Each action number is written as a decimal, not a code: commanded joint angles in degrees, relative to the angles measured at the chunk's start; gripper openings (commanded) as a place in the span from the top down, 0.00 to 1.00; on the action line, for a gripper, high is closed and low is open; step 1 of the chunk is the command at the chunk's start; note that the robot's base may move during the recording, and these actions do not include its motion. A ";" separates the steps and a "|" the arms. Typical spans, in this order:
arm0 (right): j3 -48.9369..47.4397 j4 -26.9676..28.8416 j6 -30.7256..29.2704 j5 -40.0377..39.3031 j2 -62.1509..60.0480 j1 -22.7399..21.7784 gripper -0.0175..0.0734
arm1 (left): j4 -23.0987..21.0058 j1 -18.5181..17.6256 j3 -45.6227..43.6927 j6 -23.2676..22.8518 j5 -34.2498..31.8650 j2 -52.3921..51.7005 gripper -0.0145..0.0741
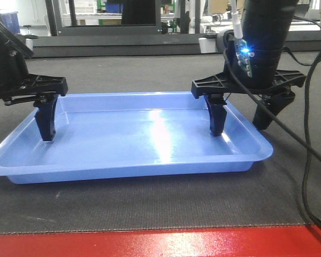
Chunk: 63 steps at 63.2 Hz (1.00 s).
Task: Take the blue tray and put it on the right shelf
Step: 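Lower both grippers onto the tray rims and close on them, then lift the tray off the bench with both grippers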
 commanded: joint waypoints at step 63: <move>-1.81 -1.24 1.29 6.28 -11.14 -0.14 0.74 | 0.74 -0.34 -15.52 0.01 12.66 -4.72 0.88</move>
